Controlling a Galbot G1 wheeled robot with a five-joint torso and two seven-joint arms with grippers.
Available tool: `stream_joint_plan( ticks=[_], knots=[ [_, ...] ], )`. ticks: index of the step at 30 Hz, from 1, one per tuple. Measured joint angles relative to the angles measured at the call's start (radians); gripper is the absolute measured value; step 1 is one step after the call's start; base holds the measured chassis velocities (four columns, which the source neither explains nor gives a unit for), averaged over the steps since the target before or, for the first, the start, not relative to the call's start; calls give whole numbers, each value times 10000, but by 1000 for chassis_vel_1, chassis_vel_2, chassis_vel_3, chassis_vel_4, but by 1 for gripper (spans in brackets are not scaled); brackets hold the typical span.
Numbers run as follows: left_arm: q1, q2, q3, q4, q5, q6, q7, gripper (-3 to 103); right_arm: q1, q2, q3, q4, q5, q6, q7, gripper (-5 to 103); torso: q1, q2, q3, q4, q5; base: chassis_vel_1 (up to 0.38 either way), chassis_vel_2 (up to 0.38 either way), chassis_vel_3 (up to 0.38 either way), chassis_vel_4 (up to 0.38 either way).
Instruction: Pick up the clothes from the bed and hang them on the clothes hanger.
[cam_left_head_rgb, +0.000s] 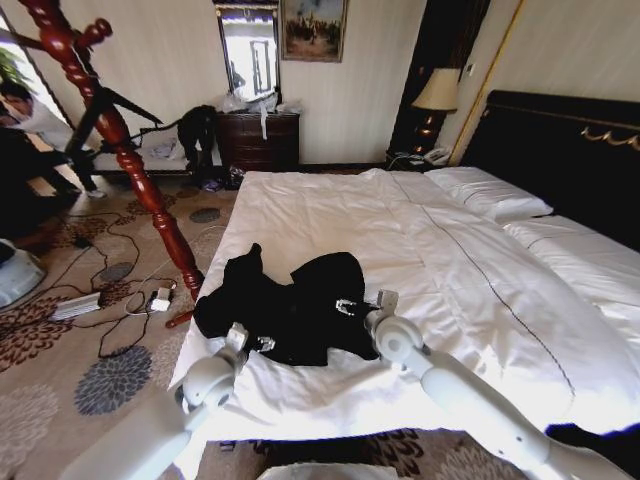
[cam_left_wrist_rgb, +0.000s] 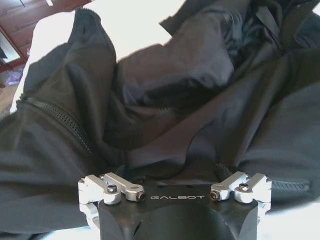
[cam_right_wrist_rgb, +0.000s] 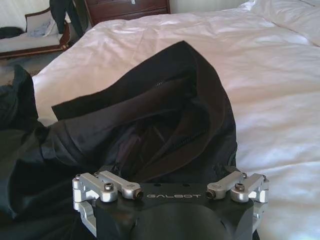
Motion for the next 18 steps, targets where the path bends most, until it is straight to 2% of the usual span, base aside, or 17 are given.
stream_joint_plan(
  ticks=[2, 3, 7, 11, 12, 13, 15, 16, 18],
  knots=[
    [93, -104, -1, 37, 65, -37, 2, 100, 290, 124, -104, -83, 588, 11, 199, 100, 0, 0, -1, 0, 0, 0, 0, 0, 0],
    [93, -104, -1, 37, 65, -37, 2, 100, 290, 124, -104, -83, 588, 11, 199, 100, 0, 0, -1, 0, 0, 0, 0, 0, 0],
    [45, -131, -23, 41, 12, -47, -7, 100, 986, 488, -224, -380, 2291, -98, 1097, 100, 1, 0, 0, 4, 0, 0, 0, 0, 0],
    [0, -131, -47, 29, -56, -44, -29, 100, 1228, 723, -205, -672, 2995, -103, 1497, 102, 1, -1, 0, 1, 1, 0, 0, 0, 0],
    [-3, -123, -50, 22, -69, -37, -34, 100, 1258, 770, -186, -694, 3257, -110, 1666, 98, 1, -2, 0, 1, 0, 0, 0, 0, 0],
    [-3, -123, -50, 22, -69, -37, -34, 100, 1258, 770, -186, -694, 3257, -110, 1666, 98, 1, -2, 0, 1, 0, 0, 0, 0, 0],
    [-18, -95, -54, 12, -111, -24, -52, 100, 1260, 838, -133, -685, 3739, -131, 2025, 88, 1, -1, 0, 1, 1, 0, 0, 0, 0],
    [-18, -95, -54, 12, -111, -24, -52, 100, 1260, 838, -133, -685, 3739, -131, 2025, 88, 1, -1, 0, 1, 1, 0, 0, 0, 0],
    [-70, -83, -57, 9, -179, -1, -69, 100, 1197, 840, -90, -655, 3834, -121, 2119, 78, 0, -1, 0, 1, 0, 0, 0, 0, 0]
  ],
)
